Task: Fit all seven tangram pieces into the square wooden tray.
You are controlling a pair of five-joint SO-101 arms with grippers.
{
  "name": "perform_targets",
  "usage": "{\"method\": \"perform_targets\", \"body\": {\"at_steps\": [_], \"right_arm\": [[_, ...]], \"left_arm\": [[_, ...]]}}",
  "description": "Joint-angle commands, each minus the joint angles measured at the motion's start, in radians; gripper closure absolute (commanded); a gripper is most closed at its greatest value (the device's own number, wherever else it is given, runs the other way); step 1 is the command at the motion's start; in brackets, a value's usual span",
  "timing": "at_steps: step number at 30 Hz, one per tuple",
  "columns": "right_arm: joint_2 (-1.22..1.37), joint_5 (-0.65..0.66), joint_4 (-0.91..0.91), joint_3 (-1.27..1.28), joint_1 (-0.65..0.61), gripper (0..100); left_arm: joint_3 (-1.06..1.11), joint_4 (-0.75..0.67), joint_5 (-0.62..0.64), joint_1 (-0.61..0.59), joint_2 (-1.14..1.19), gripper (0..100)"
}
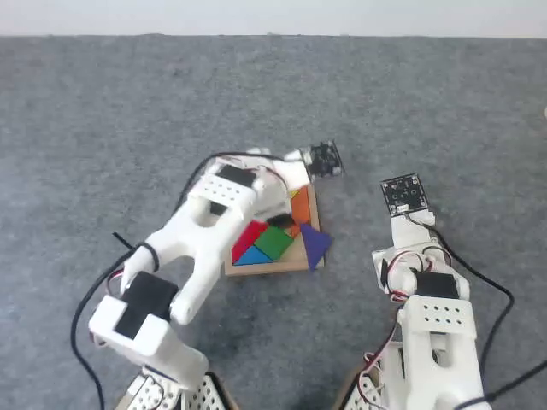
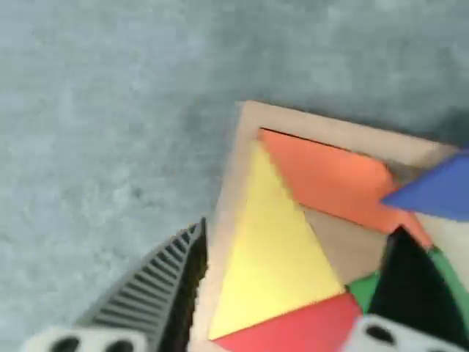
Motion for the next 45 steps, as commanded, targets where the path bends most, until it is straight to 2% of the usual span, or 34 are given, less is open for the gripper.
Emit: {"method": "perform_targets", "body": {"at_steps": [1, 6, 12, 16, 19, 26, 34, 45], "right_arm": [[-0.033, 0.006, 0.008, -0.060, 0.004, 94.5], [-0.033, 0.005, 0.007, -0.060, 0.004, 94.5], [-0.033, 0.003, 0.010, -0.061, 0.016, 94.5], [-0.027, -0.071, 0.024, -0.098, 0.105, 94.5], [-0.031, -0.097, 0.045, -0.118, 0.153, 94.5], [-0.025, -0.100, 0.045, -0.121, 0.157, 94.5], [-0.025, -0.098, 0.042, -0.121, 0.156, 94.5], [-0.024, -0.097, 0.039, -0.121, 0.156, 94.5]], "left_arm": [[-0.061, -0.017, 0.014, -0.011, -0.048, 65], [-0.024, 0.069, 0.021, 0.037, -0.169, 65], [0.045, 0.098, 0.176, 0.167, -0.333, 65], [0.085, 0.080, 0.238, 0.229, -0.330, 65], [0.116, 0.023, 0.265, 0.236, -0.288, 65], [0.099, -0.043, 0.269, 0.233, -0.147, 65], [0.094, -0.038, 0.252, 0.232, -0.089, 65], [0.099, 0.018, 0.183, 0.158, -0.087, 65]]}}
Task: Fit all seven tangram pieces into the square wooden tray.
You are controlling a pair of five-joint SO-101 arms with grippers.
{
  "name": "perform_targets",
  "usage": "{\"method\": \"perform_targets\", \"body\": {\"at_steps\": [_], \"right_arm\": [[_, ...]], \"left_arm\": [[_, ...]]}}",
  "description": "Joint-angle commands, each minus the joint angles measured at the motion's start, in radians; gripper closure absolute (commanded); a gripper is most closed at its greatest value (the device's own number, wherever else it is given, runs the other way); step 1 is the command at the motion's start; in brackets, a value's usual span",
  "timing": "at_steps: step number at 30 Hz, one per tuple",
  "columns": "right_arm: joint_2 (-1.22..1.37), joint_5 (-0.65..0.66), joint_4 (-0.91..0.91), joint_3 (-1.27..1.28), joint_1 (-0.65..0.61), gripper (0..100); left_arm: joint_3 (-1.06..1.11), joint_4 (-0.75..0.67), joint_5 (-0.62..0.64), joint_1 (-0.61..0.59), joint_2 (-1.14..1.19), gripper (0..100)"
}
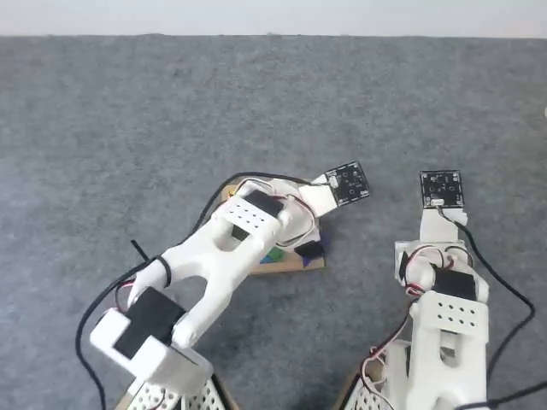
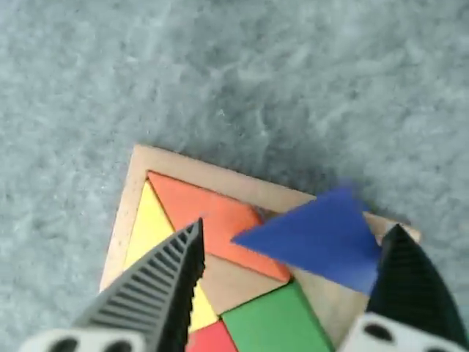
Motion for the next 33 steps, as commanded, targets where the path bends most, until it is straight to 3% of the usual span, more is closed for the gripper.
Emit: {"method": "perform_targets", "body": {"at_steps": [1, 13, 27, 33], "right_arm": [[-0.024, -0.008, 0.002, -0.060, 0.013, 94.5], [-0.024, -0.008, 0.001, -0.058, 0.013, 94.5], [-0.024, -0.006, -0.001, -0.058, 0.013, 94.5], [-0.024, -0.006, -0.001, -0.058, 0.013, 94.5]], "left_arm": [[-0.028, 0.026, -0.034, -0.023, -0.008, 65], [-0.031, 0.078, -0.071, -0.026, -0.009, 65], [-0.031, 0.081, -0.124, -0.114, -0.011, 65], [-0.036, 0.081, -0.121, -0.110, -0.144, 65]]}}
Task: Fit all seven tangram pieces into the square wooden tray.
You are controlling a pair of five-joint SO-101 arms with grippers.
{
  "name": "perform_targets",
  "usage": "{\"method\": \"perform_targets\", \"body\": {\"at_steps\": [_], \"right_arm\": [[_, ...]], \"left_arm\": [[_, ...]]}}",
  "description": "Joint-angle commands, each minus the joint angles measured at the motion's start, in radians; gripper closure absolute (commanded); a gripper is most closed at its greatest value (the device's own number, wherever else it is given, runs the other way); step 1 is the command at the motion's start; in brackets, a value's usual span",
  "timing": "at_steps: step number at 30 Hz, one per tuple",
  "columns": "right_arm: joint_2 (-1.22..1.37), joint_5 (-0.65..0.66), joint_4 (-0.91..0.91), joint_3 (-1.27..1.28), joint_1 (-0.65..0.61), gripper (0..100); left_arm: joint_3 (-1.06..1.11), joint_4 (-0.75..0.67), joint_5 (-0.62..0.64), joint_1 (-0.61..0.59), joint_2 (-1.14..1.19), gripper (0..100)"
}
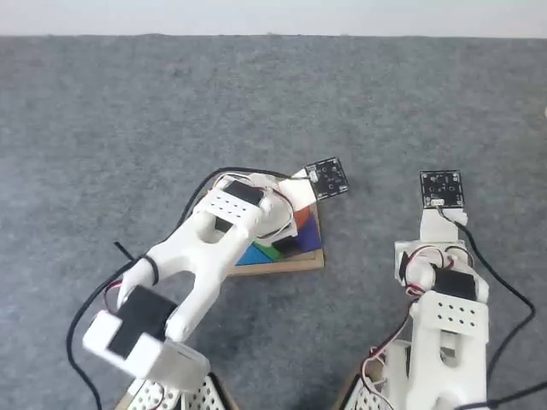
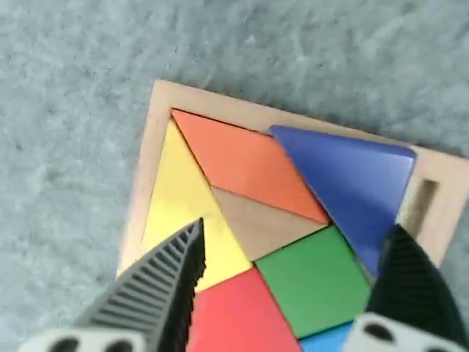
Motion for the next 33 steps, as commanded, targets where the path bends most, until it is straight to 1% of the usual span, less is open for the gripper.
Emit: {"method": "perform_targets", "body": {"at_steps": [1, 4, 6, 9, 15, 18, 23, 33], "right_arm": [[-0.024, -0.006, -0.001, -0.058, 0.013, 94.5], [-0.024, -0.006, -0.001, -0.058, 0.013, 94.5], [-0.024, -0.006, -0.001, -0.058, 0.012, 94.5], [-0.024, -0.006, -0.001, -0.057, 0.012, 94.5], [-0.024, -0.006, -0.001, -0.057, 0.012, 94.5], [-0.024, -0.006, -0.001, -0.057, 0.012, 94.5], [-0.024, -0.006, -0.001, -0.057, 0.012, 94.5], [-0.024, -0.005, -0.001, -0.057, 0.012, 94.5]], "left_arm": [[-0.036, 0.011, -0.006, 0.003, -0.158, 65], [-0.038, 0.006, 0.002, 0.029, -0.193, 65], [-0.036, -0.037, 0.037, 0.044, -0.175, 65], [-0.053, -0.091, 0.049, 0.048, -0.106, 65], [-0.180, -0.087, 0.074, 0.037, 0.071, 65], [-0.209, -0.086, 0.074, 0.029, 0.115, 65], [-0.189, -0.014, 0.037, 0.029, 0.118, 65], [-0.064, -0.009, -0.034, 0.029, 0.118, 65]]}}
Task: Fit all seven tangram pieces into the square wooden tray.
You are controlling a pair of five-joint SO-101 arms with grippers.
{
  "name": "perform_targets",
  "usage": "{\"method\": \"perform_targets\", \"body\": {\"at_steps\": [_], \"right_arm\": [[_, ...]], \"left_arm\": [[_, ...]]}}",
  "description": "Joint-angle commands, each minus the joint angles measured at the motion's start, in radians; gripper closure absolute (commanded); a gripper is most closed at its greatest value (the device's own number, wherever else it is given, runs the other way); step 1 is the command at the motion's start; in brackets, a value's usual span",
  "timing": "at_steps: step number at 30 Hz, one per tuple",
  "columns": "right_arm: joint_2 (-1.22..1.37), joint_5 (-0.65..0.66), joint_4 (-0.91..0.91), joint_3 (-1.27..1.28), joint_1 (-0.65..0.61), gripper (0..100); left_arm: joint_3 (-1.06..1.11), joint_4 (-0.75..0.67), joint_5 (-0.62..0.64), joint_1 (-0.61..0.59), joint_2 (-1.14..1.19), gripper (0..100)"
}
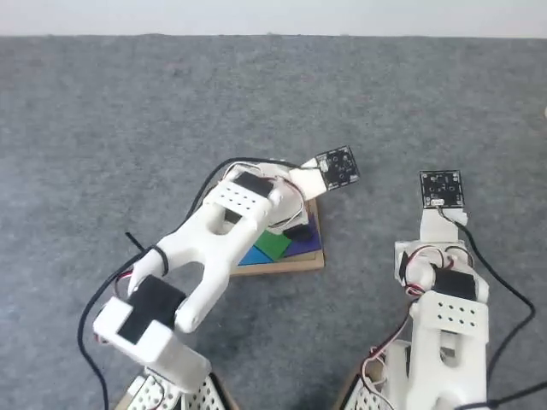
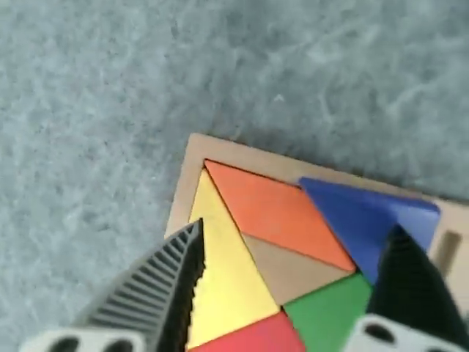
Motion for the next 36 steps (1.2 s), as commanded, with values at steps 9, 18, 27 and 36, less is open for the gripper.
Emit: {"method": "perform_targets", "body": {"at_steps": [9, 18, 27, 36], "right_arm": [[-0.024, -0.006, -0.001, -0.057, 0.012, 94.5], [-0.024, -0.006, 0.001, -0.054, -0.013, 94.5], [-0.024, -0.006, -0.001, -0.054, -0.013, 94.5], [-0.024, -0.006, -0.001, -0.054, -0.013, 94.5]], "left_arm": [[0.051, 0.014, -0.008, -0.003, -0.161, 68], [-0.119, -0.046, 0.106, -0.003, -0.041, 68], [-0.194, -0.046, 0.100, -0.023, 0.091, 68], [-0.090, -0.002, 0.009, -0.101, 0.044, 68]]}}
